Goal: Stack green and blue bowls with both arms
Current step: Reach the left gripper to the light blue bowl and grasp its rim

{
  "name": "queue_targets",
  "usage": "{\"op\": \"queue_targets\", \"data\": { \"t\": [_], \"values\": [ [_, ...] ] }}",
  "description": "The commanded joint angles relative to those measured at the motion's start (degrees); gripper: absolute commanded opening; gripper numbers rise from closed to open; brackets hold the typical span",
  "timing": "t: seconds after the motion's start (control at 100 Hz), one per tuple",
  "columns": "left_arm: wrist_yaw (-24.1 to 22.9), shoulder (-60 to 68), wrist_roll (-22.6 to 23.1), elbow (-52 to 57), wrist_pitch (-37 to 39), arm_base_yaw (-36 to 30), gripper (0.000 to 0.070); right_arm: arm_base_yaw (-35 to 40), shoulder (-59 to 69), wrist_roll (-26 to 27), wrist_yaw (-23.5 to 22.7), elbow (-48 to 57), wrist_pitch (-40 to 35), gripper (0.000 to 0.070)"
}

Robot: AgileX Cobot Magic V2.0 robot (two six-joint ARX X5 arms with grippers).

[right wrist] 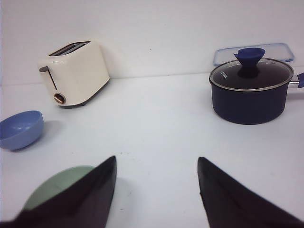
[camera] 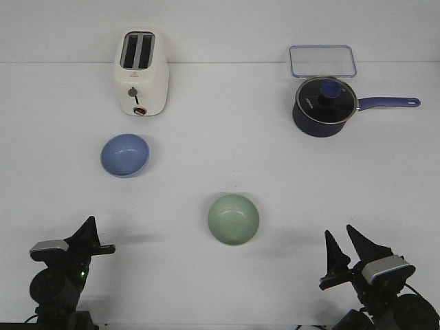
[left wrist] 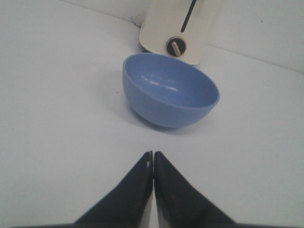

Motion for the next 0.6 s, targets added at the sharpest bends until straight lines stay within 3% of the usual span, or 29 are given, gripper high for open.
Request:
{"op": "queue_targets", "data": {
  "t": [0.0,0.15,0.2,0.27,0.32,0.36,0.5,0.59],
  "values": [
    [0.02,2.21,-1.55,6.51,-1.53,-0.09,0.0010,0.42,0.04,-0.37,0.00,0.33,0.59,0.0347],
    [0.11,12.61,-1.01,18.67,-9.68,-0.09,0.0013,0.42,0.04,-0.46,0.00,0.33,0.59,0.0347],
    [0.11,16.35,-0.20,22.25,-11.78,-0.09,0.0046,0.44,0.04,-0.46,0.00,0.33,0.59,0.0347],
    [0.13,20.98,1.68,26.51,-13.79,-0.09,0.0294,0.42,0.04,-0.46,0.00,0.33,0.59,0.0347],
    [0.09,24.39,2.38,29.31,-14.71,-0.09,0.0557,0.42,0.04,-0.46,0.00,0.33,0.59,0.0347],
    [0.07,26.36,2.64,30.84,-15.17,-0.09,0.0625,0.42,0.04,-0.46,0.00,0.33,0.59,0.0347],
    [0.11,34.64,4.92,36.30,-16.06,-0.09,0.0541,0.42,0.04,-0.46,0.00,0.33,0.59,0.0347],
    [0.24,41.48,5.25,40.06,-16.66,-0.04,0.0538,0.42,0.04,-0.46,-0.02,0.33,0.59,0.0347]
  ]
}}
